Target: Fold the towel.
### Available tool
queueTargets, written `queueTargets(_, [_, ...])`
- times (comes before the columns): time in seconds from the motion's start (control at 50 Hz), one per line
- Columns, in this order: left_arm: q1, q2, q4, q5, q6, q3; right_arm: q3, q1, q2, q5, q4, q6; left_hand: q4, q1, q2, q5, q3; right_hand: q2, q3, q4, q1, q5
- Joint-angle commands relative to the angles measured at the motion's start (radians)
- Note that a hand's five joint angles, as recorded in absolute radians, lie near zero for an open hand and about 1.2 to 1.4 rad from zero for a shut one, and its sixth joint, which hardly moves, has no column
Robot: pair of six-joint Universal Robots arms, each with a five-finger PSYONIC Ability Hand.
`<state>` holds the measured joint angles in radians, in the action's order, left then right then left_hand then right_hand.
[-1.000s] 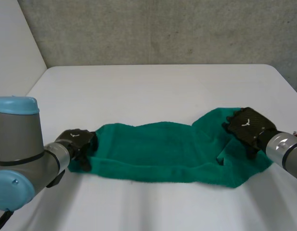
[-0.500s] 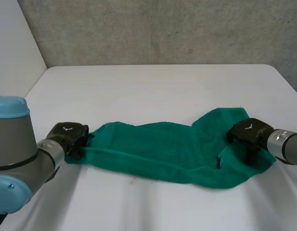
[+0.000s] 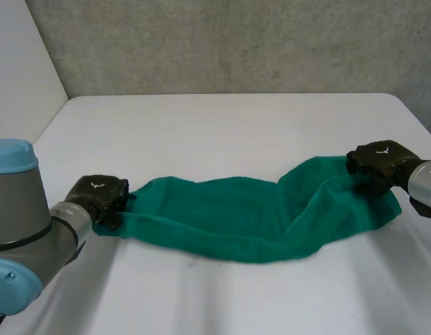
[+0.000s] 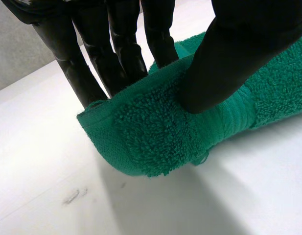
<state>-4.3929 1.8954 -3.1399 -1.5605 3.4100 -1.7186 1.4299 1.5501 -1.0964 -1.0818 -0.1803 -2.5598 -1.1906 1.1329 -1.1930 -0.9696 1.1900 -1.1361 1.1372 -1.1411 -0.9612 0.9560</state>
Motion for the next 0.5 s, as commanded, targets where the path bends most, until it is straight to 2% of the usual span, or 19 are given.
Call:
queueTargets(0.02, [0.003, 0.011, 0.000, 0.000, 0.000, -0.006, -0.020, 0.005, 0.050, 0.016, -0.108, 0.019, -0.206, 0.263, -0.203, -0.252, 0.206, 0.109, -0.110, 0.114, -0.066, -0.103])
queueTargets(0.06, [0.003, 0.014, 0.000, 0.000, 0.000, -0.009, -0.028, 0.004, 0.079, 0.014, -0.120, 0.033, -0.206, 0.263, -0.203, -0.252, 0.206, -0.005, 0.004, 0.000, -0.180, 0.011])
queueTargets(0.08, [0.003, 0.017, 0.000, 0.002, 0.000, -0.012, -0.038, 0.005, 0.105, 0.003, -0.130, 0.052, -0.206, 0.263, -0.203, -0.252, 0.206, -0.258, 0.257, -0.253, -0.433, 0.263])
queueTargets(0.22, [-0.011, 0.074, -0.008, 0.005, 0.037, 0.011, -0.114, 0.008, 0.144, -0.041, -0.186, 0.130, -0.206, 0.263, -0.203, -0.252, 0.206, -0.260, 0.259, -0.255, -0.435, 0.266])
queueTargets(0.3, [-0.020, 0.111, -0.037, 0.005, 0.141, 0.102, -0.232, 0.013, 0.144, -0.101, -0.173, 0.122, -0.206, 0.263, -0.203, -0.252, 0.206, -0.260, 0.259, -0.255, -0.435, 0.266])
queueTargets(0.38, [-0.031, 0.114, -0.058, 0.003, 0.225, 0.276, -0.396, 0.042, 0.132, -0.156, -0.085, 0.087, -0.206, 0.263, -0.203, -0.252, 0.206, -0.260, 0.259, -0.255, -0.435, 0.266])
queueTargets(0.4, [-0.031, 0.111, -0.065, 0.002, 0.230, 0.324, -0.469, 0.076, 0.121, -0.168, -0.021, 0.049, -0.206, 0.263, -0.203, -0.252, 0.206, -0.260, 0.259, -0.255, -0.435, 0.266])
queueTargets(0.44, [-0.028, 0.102, -0.097, 0.000, 0.212, 0.468, -0.508, 0.094, 0.113, -0.174, 0.016, 0.027, -0.206, 0.263, -0.203, -0.252, 0.206, -0.260, 0.259, -0.255, -0.435, 0.266])
queueTargets(0.5, [-0.026, 0.070, -0.216, -0.003, 0.144, 0.615, -0.620, 0.130, 0.035, -0.217, 0.252, -0.114, -0.206, 0.263, -0.203, -0.252, 0.206, -0.260, 0.259, -0.255, -0.435, 0.266])
